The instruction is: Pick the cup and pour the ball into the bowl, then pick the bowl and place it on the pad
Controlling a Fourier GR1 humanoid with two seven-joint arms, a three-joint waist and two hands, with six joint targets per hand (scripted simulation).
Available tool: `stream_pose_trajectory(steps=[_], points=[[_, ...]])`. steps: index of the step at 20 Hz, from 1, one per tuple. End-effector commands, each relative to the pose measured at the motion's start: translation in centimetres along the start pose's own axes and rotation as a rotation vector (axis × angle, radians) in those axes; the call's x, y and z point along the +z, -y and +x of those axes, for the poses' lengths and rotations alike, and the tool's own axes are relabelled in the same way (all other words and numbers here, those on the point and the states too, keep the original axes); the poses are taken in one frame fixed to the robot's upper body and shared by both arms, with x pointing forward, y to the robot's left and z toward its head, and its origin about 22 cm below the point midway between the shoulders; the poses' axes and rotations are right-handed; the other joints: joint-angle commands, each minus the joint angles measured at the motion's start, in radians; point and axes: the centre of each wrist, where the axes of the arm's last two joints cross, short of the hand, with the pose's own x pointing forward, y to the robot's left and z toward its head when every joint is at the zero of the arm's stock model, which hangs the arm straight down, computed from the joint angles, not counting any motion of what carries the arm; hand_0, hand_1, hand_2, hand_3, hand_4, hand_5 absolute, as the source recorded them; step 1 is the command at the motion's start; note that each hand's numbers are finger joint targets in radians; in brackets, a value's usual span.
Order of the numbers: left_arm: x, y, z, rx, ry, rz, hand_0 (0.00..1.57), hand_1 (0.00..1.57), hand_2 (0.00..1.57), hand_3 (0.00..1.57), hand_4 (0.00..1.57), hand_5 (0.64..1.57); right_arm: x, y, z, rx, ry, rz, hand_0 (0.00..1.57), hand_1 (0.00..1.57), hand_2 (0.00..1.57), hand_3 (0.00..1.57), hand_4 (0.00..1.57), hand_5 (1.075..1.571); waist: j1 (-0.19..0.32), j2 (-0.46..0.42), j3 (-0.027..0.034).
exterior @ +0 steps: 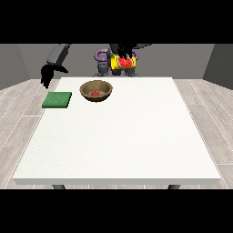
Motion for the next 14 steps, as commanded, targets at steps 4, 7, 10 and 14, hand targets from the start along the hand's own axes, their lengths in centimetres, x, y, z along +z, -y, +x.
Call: stream_pose_trajectory(steps=[4, 7, 10, 14], points=[[2.8, 1.8, -7.8, 0.419, -0.252, 0.071, 0.86, 0.86, 1.57, 1.56, 0.92, 1.555, -0.9, -1.3, 0.5, -0.019, 0.04, -0.014, 0.0, 0.0, 0.0, 0.0, 0.41, 1.556, 0.038, 0.093, -0.001], [2.7, 1.0, -8.4, 0.712, -0.311, 0.143, 1.24, 1.24, 1.57, 1.24, 0.91, 1.546, -1.1, -1.3, 0.8, -0.038, 0.063, -0.028, 0.0, 0.0, 0.0, 0.0, 0.22, 1.565, 0.053, 0.14, -0.0029], [3.8, 2.4, -10.2, 0.847, -0.333, 0.169, 1.08, 1.08, 1.09, 0.91, 0.82, 1.549, -1.3, -4.8, -0.7, -0.046, 0.065, 0.042, 0.0, 0.0, 0.0, 0.0, 0.31, 1.569, 0.001, 0.174, -0.0016], [3.7, 3.0, -10.1, 1.083, -0.368, 0.251, 0.29, 0.29, 0.0, 0.0, 0.83, 1.559, -3.5, -8.4, 0.7, -0.075, 0.082, 0.103, 0.0, 0.0, 0.0, 0.0, 0.39, 1.57, -0.037, 0.238, -0.0012]])
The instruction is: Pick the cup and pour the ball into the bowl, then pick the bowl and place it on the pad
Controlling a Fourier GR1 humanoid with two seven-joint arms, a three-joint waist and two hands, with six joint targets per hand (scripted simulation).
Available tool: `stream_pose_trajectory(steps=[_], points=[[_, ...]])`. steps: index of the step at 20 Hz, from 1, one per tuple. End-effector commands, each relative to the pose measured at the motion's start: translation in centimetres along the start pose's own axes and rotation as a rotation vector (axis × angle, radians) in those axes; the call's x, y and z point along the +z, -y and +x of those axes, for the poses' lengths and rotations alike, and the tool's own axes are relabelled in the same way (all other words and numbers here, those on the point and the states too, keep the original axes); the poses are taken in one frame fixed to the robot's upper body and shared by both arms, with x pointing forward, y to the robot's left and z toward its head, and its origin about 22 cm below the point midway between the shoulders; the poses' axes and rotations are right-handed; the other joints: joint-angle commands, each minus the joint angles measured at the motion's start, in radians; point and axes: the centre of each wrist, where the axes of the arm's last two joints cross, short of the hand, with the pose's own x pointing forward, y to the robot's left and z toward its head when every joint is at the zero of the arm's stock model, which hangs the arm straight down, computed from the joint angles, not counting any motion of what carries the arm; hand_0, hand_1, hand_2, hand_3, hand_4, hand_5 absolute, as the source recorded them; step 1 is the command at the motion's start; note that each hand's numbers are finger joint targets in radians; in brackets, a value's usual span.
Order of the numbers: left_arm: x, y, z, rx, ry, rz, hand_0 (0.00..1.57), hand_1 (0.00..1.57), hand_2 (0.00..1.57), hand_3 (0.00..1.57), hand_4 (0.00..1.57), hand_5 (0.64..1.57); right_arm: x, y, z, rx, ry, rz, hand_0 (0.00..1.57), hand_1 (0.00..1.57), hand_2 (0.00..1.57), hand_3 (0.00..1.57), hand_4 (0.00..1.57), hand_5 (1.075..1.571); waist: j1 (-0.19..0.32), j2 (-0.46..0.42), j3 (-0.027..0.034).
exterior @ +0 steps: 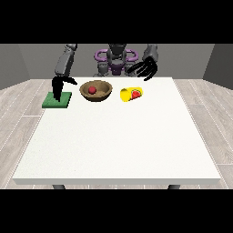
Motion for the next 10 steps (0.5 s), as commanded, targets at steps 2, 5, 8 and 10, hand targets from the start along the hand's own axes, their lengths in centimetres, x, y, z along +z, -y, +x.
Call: stream_pose_trajectory(steps=[2, 5, 8, 10], points=[[1.1, 0.2, -2.8, 0.28, -0.058, 0.092, 0.0, 0.0, 0.0, 0.0, 0.4, 1.548, -3.0, -6.1, 1.1, -0.015, 0.037, 0.088, 0.0, 0.0, 0.0, 0.0, 0.42, 1.566, -0.058, 0.065, 0.0003], [3.1, 0.2, -6.1, 0.354, -0.12, 0.057, 0.0, 0.0, 0.0, 0.0, 0.0, 1.518, -0.6, -5.6, -1.3, 0.003, -0.057, 0.11, 0.0, 0.0, 0.0, 0.0, 0.29, 1.553, -0.102, 0.003, 0.0033], [2.9, -0.5, -8.0, 0.318, -0.148, 0.065, 0.0, 0.0, 0.0, 0.0, 0.0, 1.519, -0.8, -8.2, -1.5, 0.008, -0.068, 0.148, 0.0, 0.0, 0.0, 0.0, 0.11, 1.541, -0.146, -0.019, 0.0047], [4.4, -0.2, -9.1, 0.332, -0.195, 0.028, 0.0, 0.0, 0.0, 0.0, 0.0, 1.527, 0.6, -7.8, -2.9, 0.026, -0.159, 0.129, 0.0, 0.0, 0.0, 0.0, 0.0, 1.545, -0.134, -0.089, 0.0049]])
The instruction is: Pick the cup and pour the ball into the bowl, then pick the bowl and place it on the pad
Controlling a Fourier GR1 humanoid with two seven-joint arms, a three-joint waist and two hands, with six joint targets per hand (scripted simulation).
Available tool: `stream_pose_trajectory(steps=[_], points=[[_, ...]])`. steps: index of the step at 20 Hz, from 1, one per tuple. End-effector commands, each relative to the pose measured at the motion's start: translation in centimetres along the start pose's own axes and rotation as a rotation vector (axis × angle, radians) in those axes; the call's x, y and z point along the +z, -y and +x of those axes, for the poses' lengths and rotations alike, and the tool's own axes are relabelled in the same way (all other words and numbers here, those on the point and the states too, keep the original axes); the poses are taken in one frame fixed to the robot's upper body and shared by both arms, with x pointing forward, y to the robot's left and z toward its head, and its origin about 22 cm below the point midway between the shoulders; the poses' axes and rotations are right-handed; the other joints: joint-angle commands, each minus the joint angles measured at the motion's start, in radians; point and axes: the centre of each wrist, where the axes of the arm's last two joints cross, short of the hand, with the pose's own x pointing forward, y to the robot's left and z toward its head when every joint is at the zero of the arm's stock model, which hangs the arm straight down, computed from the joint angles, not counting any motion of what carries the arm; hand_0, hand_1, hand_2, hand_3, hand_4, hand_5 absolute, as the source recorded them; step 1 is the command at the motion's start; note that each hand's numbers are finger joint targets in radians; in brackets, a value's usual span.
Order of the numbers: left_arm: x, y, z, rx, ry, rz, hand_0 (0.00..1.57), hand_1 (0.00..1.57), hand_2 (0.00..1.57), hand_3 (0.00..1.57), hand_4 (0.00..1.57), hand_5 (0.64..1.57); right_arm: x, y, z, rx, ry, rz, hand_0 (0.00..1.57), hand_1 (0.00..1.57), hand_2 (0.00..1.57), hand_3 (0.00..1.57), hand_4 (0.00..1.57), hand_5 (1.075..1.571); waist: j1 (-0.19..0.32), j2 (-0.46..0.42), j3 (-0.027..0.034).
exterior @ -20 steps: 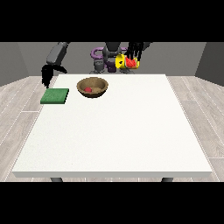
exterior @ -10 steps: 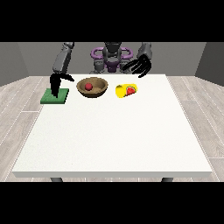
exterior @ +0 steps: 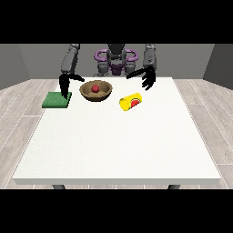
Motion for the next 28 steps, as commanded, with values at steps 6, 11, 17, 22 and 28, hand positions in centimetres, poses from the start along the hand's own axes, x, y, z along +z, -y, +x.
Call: stream_pose_trajectory(steps=[6, 11, 17, 22, 28], points=[[0.2, 0.4, -0.8, 0.045, -0.021, -0.005, 0.0, 0.0, 0.0, 0.0, 0.0, 1.546, 1.8, -1.4, -3.4, -0.036, -0.065, 0.015, 0.0, 0.0, 0.0, 0.0, 0.19, 1.549, -0.009, -0.009, 0.0017], [-1.1, 0.5, 2.8, 0.067, 0.052, -0.089, 0.0, 0.0, 0.0, 0.0, 0.0, 1.555, 3.3, -0.3, -5.8, -0.053, -0.064, -0.07, 0.0, 0.0, 0.0, 0.0, 0.23, 1.545, 0.082, 0.01, 0.0023], [-1.6, 0.1, 3.8, 0.052, 0.097, -0.092, 0.0, 0.0, 0.0, 0.0, 0.0, 1.558, 3.6, 0.4, -5.3, -0.114, -0.032, -0.113, 0.0, 0.0, 0.0, 0.0, 0.19, 1.528, 0.13, 0.048, 0.0019], [-0.2, 2.5, 3.6, 0.077, 0.056, -0.156, 0.0, 0.0, 0.0, 0.0, 0.0, 1.562, 3.4, -2.4, -6.2, -0.124, -0.096, -0.13, 0.0, 0.0, 0.0, 0.0, 0.23, 1.532, 0.17, -0.021, 0.0014], [-0.1, -0.4, 1.5, 0.062, -0.002, -0.085, 0.0, 0.0, 0.0, 0.0, 0.0, 1.564, 2.3, -7.0, -6.5, -0.122, -0.118, -0.077, 0.0, 0.0, 0.0, 0.0, 0.38, 1.552, 0.09, -0.064, 0.0017]])
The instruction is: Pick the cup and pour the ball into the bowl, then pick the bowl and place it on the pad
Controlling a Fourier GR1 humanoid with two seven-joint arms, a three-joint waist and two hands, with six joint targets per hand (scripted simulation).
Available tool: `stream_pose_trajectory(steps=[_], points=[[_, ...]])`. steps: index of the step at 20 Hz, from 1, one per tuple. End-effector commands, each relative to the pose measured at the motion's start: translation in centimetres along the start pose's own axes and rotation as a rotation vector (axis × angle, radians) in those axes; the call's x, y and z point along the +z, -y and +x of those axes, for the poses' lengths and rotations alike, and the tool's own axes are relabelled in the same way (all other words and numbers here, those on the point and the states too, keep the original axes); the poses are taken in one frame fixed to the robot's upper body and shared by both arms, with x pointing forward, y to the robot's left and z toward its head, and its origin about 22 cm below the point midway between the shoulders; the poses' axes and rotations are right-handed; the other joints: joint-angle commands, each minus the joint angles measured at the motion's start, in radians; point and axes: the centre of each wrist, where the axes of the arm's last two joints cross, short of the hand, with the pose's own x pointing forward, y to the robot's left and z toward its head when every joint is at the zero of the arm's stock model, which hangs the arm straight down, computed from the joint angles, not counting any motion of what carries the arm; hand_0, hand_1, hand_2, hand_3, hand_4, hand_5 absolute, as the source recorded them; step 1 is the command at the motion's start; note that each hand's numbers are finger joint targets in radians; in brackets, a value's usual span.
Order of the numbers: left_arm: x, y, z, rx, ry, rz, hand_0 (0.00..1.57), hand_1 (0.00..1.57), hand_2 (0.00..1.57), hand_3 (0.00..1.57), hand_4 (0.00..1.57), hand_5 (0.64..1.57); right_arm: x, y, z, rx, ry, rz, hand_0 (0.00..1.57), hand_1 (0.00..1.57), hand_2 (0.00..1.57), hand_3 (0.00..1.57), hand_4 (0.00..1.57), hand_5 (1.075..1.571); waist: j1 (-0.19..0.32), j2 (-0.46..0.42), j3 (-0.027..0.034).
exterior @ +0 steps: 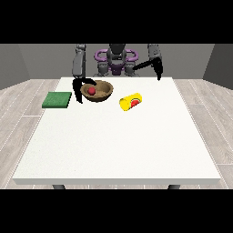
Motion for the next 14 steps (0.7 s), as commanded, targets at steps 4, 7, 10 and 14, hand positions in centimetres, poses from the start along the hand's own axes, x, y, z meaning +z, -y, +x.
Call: stream_pose_trajectory(steps=[4, 7, 10, 14], points=[[1.0, 0.5, -0.3, 0.013, 0.031, 0.015, 0.0, 0.0, 0.0, 0.0, 0.0, 1.566, -0.5, -3.3, -1.7, -0.006, -0.065, -0.037, 0.0, 0.0, 0.0, 0.0, 0.38, 1.55, 0.017, 0.042, 0.0095], [-0.4, 0.5, 1.8, 0.001, 0.069, -0.032, 0.0, 0.0, 0.0, 0.0, 0.0, 1.567, 1.1, 0.5, -2.4, 0.184, -0.2, -0.137, 1.57, 1.57, 1.57, 1.57, 0.96, 1.556, 0.073, 0.062, 0.0092], [-0.8, -1.2, 1.4, 0.016, 0.04, -0.018, 0.0, 0.0, 0.0, 0.0, 0.0, 1.568, 1.1, 0.4, -2.2, 0.202, -0.21, -0.159, 1.57, 1.57, 1.57, 1.57, 1.05, 1.55, 0.049, 0.044, 0.0087], [1.7, -1.9, -1.7, 0.014, -0.043, 0.004, 0.0, 0.0, 0.0, 0.0, 0.0, 1.57, -0.4, 0.8, 0.0, 0.262, -0.268, -0.189, 1.57, 1.57, 1.57, 1.57, 1.02, 1.554, 0.033, -0.047, 0.0085]])
